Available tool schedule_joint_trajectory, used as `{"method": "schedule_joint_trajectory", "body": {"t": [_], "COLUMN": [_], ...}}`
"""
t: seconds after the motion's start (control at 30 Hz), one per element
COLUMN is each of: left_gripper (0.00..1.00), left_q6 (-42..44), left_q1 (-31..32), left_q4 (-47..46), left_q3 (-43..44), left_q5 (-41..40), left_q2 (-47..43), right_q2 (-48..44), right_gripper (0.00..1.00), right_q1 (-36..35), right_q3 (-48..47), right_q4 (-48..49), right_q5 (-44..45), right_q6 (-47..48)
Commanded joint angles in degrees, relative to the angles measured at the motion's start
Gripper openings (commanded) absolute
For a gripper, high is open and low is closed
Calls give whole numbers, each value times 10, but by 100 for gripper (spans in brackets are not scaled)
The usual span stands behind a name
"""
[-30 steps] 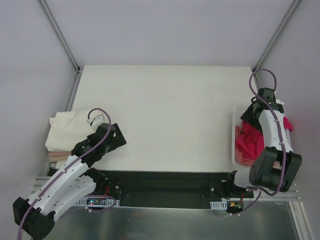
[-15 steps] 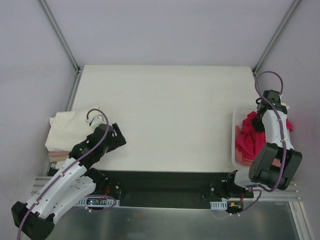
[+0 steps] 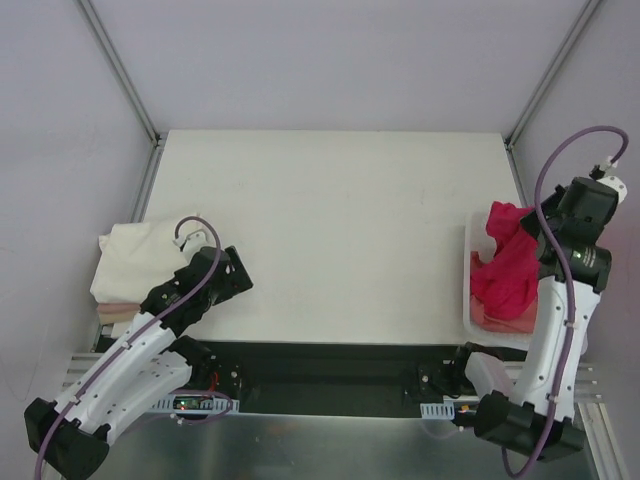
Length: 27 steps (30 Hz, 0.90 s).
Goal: Fold and stack the t-shirts
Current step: Grab crumpled tshirt from bin with the right arm, then move the tshirt to the center of the board
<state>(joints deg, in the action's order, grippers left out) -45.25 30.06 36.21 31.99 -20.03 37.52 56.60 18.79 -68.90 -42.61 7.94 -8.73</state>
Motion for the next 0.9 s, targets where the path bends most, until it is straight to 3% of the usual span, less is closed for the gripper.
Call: {"method": "schedule_joint_trajectory", "body": {"t": [0.0,0.2,0.23,0.33,0.5,0.57,0.73,0.87], "left_gripper": [99,99,99,99,99,99,99,99], "left_q6": [2,7,6,0,3,1,3,3], "left_q1": [3,3,3,3,3,3,3,3], "left_q4": [-11,-15,-16,-18,-18,-18,-18,-16], "left_q3": [-4,-6,-7,-12,-18,-19,-24,-27], "left_q5": [-11,0,-1,2,14,19,25,43], "left_q2": [13,9,4,-9,-30,-41,-60,-69], "right_q2": [-61,0,28,75,155,177,241,256], "right_gripper": [1,1,1,0,1,0,1,1], "right_q1": [1,-22,-26,-63,-175,-229,-362,-399], "right_q3": [-90,-303,-328,-414,-534,-548,-557,-491], "right_q4": [61,91,99,168,268,317,326,319], "right_q5": [-130,-272,-334,-421,-441,-463,-489,-497], "right_q6": [-8,-27,-50,-97,-151,-179,-165,-163]}}
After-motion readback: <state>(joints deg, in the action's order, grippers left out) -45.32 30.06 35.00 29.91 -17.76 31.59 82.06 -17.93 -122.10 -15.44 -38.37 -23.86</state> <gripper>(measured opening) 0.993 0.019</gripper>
